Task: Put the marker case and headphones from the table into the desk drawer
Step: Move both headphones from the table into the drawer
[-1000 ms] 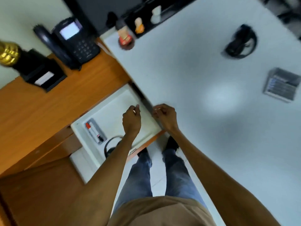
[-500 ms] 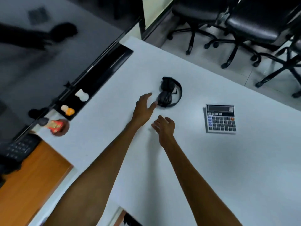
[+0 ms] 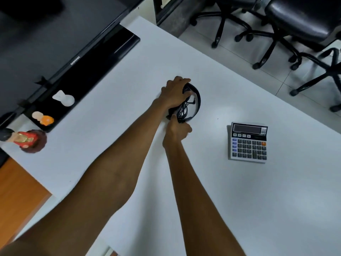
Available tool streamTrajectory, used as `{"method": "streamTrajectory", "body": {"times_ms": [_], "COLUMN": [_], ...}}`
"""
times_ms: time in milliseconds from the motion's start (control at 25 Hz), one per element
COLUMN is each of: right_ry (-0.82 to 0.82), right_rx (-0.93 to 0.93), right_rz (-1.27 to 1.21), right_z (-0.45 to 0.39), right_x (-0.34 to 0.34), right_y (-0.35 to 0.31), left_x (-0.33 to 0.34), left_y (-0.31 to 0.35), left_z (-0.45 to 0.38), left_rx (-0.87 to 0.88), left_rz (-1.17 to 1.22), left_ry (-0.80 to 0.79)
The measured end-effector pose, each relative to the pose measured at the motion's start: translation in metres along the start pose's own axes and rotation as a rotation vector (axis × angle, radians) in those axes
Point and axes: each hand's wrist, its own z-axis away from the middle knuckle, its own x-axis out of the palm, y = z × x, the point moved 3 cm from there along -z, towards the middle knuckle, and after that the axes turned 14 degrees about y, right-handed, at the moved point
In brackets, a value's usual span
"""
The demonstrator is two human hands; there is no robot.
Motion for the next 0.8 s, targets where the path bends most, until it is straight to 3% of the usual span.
{"method": "streamTrajectory", "body": {"times_ms": [120,240,400,560,680,800], "right_ry": [-0.072,-0.253,-0.426,-0.726,-0.877,-0.988], "right_rx": [-0.167,-0.44,-0.693,-0.763,-0.811,-1.008], "right_rz": [0.041,0.184,0.374,0.605,0.801,0.981], "right_z": [0.007,0.015,0.065,0.15,0.191,0.213], "right_x": [-0.003,-0.024,-0.071,-0.111,-0.136,-0.155], "right_y": [0.01,0.038,0.09,0.176,0.243,0.294], "left_x": [-0.028,-0.06,-0.074,-0.056,-0.034,0.003], "left_y": [-0.03,-0.09,-0.17,-0.225,-0.253,-0.273], "left_z": [0.029,0.095,0.258,0.448,0.556,0.629], "left_rx": [-0.173,-0.404,-0.591,-0.91,-1.201,-1.416], "left_rz": [0.162,0.37,0.578,0.59,0.549,0.591], "left_ry": [0.246,0.568,0.882,1.215,1.279,1.19]}}
